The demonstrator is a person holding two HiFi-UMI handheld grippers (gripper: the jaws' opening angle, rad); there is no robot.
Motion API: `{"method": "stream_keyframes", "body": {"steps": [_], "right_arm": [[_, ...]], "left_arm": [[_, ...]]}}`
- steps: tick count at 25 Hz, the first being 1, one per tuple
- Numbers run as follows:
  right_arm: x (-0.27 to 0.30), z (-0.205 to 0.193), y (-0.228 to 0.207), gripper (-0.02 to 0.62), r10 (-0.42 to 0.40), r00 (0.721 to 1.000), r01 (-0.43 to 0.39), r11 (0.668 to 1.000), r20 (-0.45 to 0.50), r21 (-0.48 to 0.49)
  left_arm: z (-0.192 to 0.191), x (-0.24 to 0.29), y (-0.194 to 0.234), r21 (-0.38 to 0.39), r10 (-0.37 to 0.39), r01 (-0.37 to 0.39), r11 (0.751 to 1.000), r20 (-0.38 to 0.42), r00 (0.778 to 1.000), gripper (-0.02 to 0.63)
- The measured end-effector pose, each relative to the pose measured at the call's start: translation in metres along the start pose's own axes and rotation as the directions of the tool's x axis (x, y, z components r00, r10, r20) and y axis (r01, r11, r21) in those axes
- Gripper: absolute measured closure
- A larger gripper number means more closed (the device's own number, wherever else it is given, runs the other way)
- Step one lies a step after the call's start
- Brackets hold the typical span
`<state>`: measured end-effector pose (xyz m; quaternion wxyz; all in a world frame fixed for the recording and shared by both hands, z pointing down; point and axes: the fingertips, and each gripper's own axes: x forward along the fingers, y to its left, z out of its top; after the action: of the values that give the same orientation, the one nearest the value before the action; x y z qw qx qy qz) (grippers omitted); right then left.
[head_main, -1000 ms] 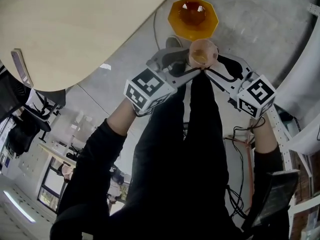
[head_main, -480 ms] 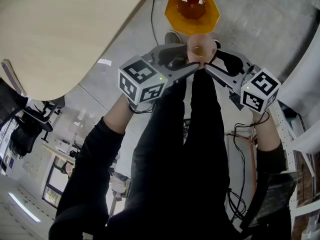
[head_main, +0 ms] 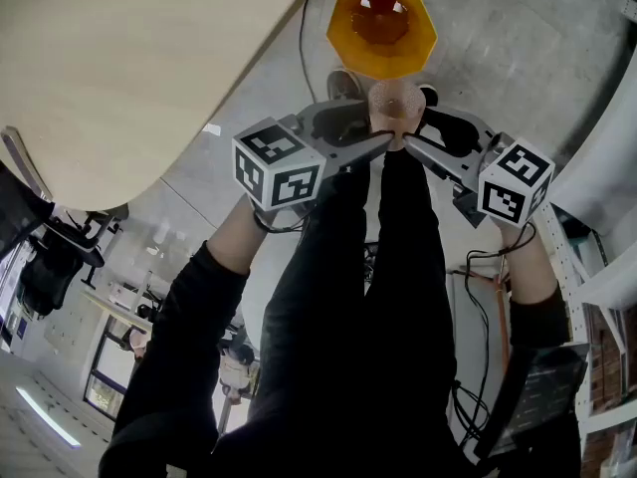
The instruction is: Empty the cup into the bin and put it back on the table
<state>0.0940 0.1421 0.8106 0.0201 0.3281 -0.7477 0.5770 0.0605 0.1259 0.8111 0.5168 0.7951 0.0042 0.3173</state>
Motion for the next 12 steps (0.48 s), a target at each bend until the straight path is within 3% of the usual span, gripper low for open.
{"method": "stream_keyframes", "body": {"steps": [7, 12], "right_arm": [[0.0022, -0.0038, -0.0008, 0.376, 0.007, 0.999, -0.006, 0.999, -0.034, 0.045], [0.0043, -0.0039, -0.0008, 0.376, 0.012, 0.999, -0.007, 0.994, -0.046, 0.105]], "left_arm": [[-0.0001, -0.0012, 0.0034, -0.108, -0.030, 0.030, 0.994, -0.007, 1.000, 0.356], [0.0009, -0.0026, 0.0047, -0.121, -0.026, 0.024, 0.992, -0.012, 1.000, 0.356]]}}
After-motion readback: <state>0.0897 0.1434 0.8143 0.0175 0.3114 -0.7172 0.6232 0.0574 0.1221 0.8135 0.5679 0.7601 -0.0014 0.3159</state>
